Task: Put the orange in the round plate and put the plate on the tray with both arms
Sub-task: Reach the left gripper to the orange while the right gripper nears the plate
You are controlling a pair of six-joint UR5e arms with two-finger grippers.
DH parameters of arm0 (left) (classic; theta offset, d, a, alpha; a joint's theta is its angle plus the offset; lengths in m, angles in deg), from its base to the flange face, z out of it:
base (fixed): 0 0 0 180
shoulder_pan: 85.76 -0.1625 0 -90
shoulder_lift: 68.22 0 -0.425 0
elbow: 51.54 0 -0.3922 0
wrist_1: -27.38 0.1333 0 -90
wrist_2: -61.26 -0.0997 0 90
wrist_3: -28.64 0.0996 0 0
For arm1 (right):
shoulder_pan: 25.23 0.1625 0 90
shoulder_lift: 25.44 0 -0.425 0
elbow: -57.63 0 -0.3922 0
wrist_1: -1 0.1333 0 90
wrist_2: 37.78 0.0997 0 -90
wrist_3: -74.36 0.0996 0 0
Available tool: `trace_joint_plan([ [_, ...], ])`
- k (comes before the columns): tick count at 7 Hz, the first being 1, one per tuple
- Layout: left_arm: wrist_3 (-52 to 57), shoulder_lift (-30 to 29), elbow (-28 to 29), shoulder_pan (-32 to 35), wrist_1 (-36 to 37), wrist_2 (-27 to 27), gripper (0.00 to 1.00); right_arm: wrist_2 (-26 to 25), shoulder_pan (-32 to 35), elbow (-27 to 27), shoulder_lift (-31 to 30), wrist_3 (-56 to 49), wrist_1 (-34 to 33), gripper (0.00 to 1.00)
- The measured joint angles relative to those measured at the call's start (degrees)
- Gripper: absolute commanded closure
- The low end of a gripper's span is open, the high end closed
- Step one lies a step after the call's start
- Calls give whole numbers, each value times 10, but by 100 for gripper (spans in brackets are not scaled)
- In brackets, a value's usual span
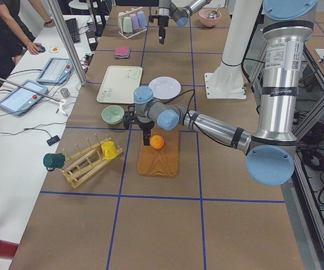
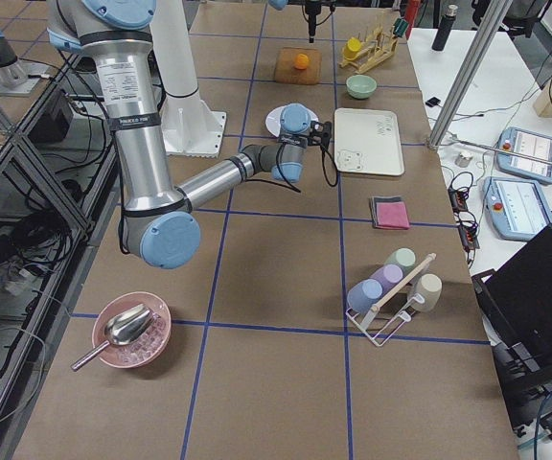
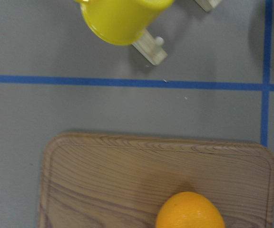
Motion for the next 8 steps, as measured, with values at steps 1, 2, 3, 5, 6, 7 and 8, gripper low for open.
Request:
trace_joint_plan([
  [1,-46,-7,4,-36,-19,-23,2,-11,-10,-1,13,19,9,0],
  [2,-69,-11,10,-58,-29,-36,2,-14,-13,-1,18,26,13,0],
  [3,-76,-12,15,-67,-33,-42,2,-15,-15,-1,20,27,14,0],
  [5,-78,-8,19,-71,-36,-47,2,-16,-17,-3,21,26,15,0],
  [6,-78,-7,25,-72,-40,-47,2,-17,-18,-3,21,26,16,0],
  [7,-80,-6,41,-73,-57,-47,2,-18,-19,-3,21,26,17,0],
  [8,-82,-7,61,-74,-82,-47,2,-19,-20,-3,21,26,18,0],
])
